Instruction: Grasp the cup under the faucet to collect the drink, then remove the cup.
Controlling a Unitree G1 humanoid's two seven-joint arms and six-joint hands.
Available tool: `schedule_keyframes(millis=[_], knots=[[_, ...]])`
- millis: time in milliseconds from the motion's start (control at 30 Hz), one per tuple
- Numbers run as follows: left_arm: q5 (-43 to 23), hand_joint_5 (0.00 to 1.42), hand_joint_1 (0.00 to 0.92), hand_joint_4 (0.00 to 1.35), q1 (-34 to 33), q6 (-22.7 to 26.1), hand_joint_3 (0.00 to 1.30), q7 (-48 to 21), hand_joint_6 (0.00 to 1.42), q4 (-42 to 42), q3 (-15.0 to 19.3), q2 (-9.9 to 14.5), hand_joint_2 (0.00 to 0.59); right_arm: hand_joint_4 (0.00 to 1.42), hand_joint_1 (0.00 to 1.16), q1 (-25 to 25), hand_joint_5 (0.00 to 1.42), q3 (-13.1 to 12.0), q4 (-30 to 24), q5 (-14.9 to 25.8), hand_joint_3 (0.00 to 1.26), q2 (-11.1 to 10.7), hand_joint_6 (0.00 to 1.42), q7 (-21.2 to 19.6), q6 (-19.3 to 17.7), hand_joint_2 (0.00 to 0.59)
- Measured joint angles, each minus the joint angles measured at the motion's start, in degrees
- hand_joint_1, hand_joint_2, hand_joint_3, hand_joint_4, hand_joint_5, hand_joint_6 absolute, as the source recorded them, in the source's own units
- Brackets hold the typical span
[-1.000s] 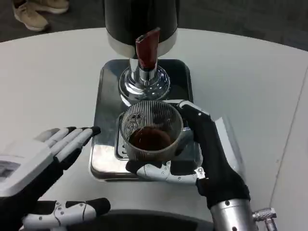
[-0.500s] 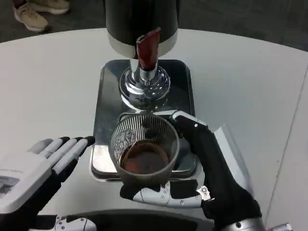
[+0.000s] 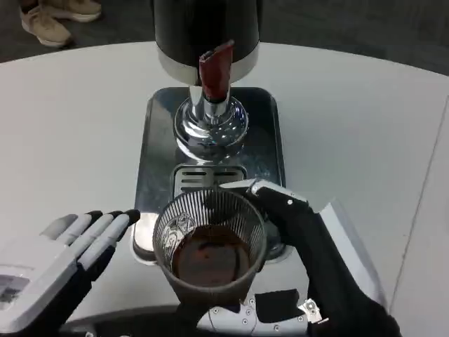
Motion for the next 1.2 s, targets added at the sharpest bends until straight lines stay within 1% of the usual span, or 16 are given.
schedule_keyframes(millis=[100, 200, 500, 667, 867, 1200], knots=[[0.1, 0.0, 0.0, 0.0, 0.96, -0.14, 0.0, 0.01, 0.0, -0.57, -0.01, -0.06, 0.063, 0.92, 1.11, 1.03, 0.94, 0.26, -1.46, -1.29, 0.71, -0.81, 1.16, 0.36, 0.0, 0.076], [0.42, 0.0, 0.0, 0.0, 1.65, -0.21, 0.0, 0.33, 0.0, -0.94, -0.02, -0.38, 0.062, 0.92, 1.11, 2.02, 0.94, 0.58, -2.23, -1.5, 0.71, -1.35, 1.16, 0.39, 0.0, 0.076], [1.98, 0.0, 0.0, 0.0, -0.17, -0.24, 0.0, 2.07, 0.0, -1.65, -0.35, -0.88, 0.059, 0.92, 1.11, 3.75, 0.94, 1.12, -2.27, -1.36, 0.71, -2.46, 1.16, 0.2, -0.02, 0.076], [2.23, 0.0, 0.0, 0.0, -0.26, -0.23, 0.0, 2.07, 0.0, -1.68, -0.84, -0.88, 0.057, 0.92, 1.11, 5.01, 0.94, 1.18, -2.43, -0.22, 0.71, -3.0, 1.16, -0.33, -0.14, 0.076], [2.28, 0.0, 0.0, 0.0, -0.82, -0.23, 0.0, 2.07, 0.0, -1.67, -1.01, -0.84, 0.056, 0.92, 1.11, 5.56, 0.94, 1.12, -2.45, 0.32, 0.71, -3.15, 1.16, -1.46, -0.79, 0.081], [2.33, 0.0, 0.0, 0.0, -1.13, 0.09, 0.0, 2.06, 0.0, -1.67, -1.57, -0.84, 0.057, 0.92, 1.1, 5.76, 0.95, 0.93, -2.61, 0.95, 0.71, -3.15, 1.16, -2.06, -0.83, 0.085]])
